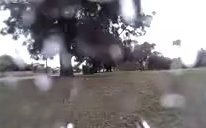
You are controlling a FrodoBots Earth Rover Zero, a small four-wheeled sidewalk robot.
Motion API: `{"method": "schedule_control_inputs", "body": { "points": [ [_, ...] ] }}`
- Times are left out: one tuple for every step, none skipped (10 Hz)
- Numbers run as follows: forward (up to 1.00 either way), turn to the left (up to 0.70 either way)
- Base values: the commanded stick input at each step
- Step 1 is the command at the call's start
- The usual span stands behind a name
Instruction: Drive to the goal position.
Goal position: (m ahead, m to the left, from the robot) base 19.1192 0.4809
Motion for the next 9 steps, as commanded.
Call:
{"method": "schedule_control_inputs", "body": {
  "points": [
    [1.00,-0.39],
    [1.00,-0.10],
    [1.00,-0.01],
    [1.00,0.01],
    [0.98,0.01],
    [0.98,0.01],
    [0.98,0.01],
    [0.98,0.01],
    [0.98,0.01]
  ]
}}
